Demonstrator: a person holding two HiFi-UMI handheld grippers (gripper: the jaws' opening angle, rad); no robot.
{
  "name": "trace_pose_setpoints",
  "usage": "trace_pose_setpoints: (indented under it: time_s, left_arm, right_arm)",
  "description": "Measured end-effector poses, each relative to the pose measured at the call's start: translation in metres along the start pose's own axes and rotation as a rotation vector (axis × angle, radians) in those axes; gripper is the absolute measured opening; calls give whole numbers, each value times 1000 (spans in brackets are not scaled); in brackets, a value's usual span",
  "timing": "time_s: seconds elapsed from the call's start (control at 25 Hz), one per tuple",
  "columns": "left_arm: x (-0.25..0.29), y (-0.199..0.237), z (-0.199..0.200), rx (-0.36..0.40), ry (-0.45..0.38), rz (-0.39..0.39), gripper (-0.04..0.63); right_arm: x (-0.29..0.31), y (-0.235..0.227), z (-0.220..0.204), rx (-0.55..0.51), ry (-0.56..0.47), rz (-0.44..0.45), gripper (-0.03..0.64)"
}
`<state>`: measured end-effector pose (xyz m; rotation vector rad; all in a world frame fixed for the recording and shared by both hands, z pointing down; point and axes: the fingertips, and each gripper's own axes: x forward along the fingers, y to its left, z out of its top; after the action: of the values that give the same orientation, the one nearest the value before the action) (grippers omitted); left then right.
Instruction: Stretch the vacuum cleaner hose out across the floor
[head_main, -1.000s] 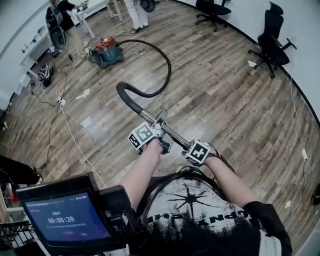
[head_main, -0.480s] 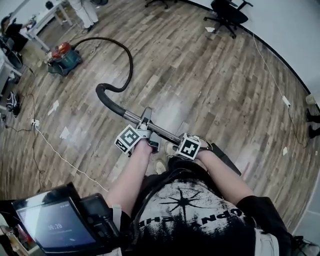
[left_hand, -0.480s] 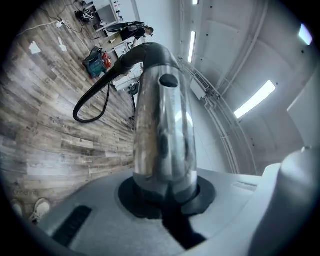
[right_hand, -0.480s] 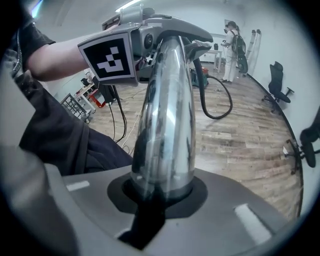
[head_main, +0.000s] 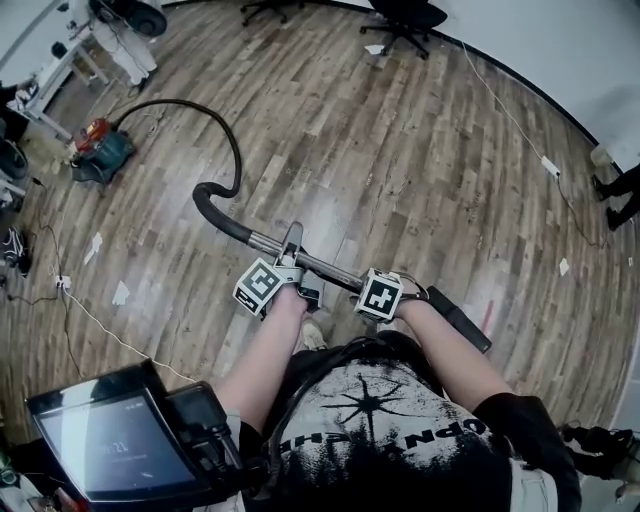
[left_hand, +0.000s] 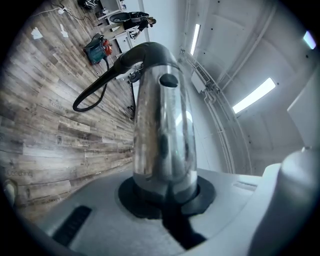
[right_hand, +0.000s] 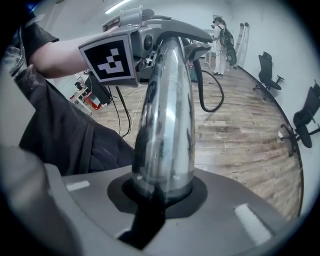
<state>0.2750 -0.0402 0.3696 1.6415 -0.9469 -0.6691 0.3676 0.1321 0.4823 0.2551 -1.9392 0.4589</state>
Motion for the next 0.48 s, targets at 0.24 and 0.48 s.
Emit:
trace_pose_setpoints:
  time_s: [0.24,0.48]
  left_arm:
    - [20,-18,-73,15,-23,27,38]
    - [25,-28,-147,29,-66,57,38]
  right_arm:
    - [-28,-11,-73,-26,-20,26,69]
    - [-43,-14,-152,-75,-17,54,72]
